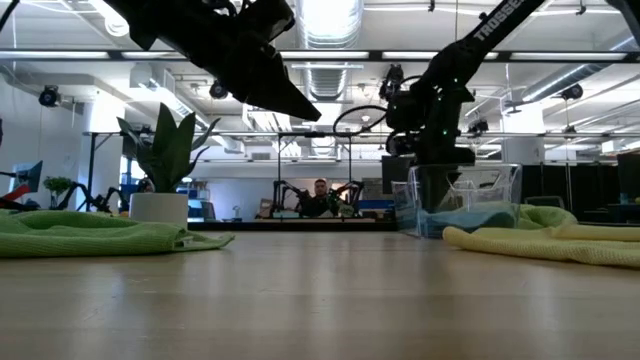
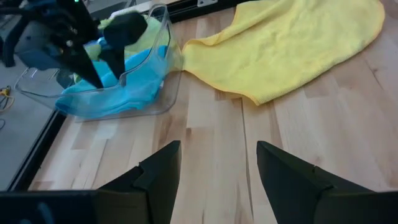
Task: Fold microfiber towels
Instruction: Put the blue microfiber cloth into the transparent bin
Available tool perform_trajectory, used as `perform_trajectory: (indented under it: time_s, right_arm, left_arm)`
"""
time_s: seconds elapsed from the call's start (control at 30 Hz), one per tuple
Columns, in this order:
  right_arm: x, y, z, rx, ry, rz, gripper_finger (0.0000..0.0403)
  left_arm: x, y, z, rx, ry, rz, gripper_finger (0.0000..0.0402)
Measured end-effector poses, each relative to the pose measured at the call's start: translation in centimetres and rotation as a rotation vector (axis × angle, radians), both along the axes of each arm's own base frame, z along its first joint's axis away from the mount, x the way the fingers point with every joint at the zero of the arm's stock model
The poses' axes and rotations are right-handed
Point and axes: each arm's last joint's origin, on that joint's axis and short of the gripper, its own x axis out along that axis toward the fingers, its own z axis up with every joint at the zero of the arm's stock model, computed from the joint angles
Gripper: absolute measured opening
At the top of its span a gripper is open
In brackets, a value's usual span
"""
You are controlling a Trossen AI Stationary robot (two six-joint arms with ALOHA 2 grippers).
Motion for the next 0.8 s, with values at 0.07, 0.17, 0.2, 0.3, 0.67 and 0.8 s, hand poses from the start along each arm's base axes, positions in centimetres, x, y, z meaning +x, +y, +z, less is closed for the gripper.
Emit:
perform_trajectory:
  time_s: [0.07, 0.17, 0.2, 0.3, 0.67, 0.8]
  right_arm:
    - [0.3, -0.1, -0.5, -0.019, -0.032, 0.001, 0.0219]
    - [0.2, 0.2, -1.8, 0.008, -0.030, -0.006, 0.0219]
    - [0.2, 0.3, -2.2, 0.034, -0.037, -0.005, 0.0219]
    - [0.0, 0.7, -3.1, 0.089, -0.058, 0.008, 0.0219]
    - [0.9, 2.3, 4.2, -0.055, 0.008, 0.054, 0.0219]
    - [1.1, 5.5, 8.9, -0.162, -0.050, 0.081, 0.0219]
  left_arm:
    - [0.0, 0.0, 0.0, 0.000, 0.000, 0.000, 0.0195]
    - [0.0, 0.0, 0.0, 0.000, 0.000, 0.000, 0.0195]
    - [0.0, 0.0, 0.0, 0.000, 0.000, 0.000, 0.0195]
    - [0.0, 0.0, 0.0, 0.000, -0.001, 0.000, 0.0195]
    - [-0.8, 0.1, 2.2, -0.010, -0.098, 0.001, 0.0195]
    - [-2.1, 0.2, 3.4, -0.017, -0.146, 0.001, 0.0195]
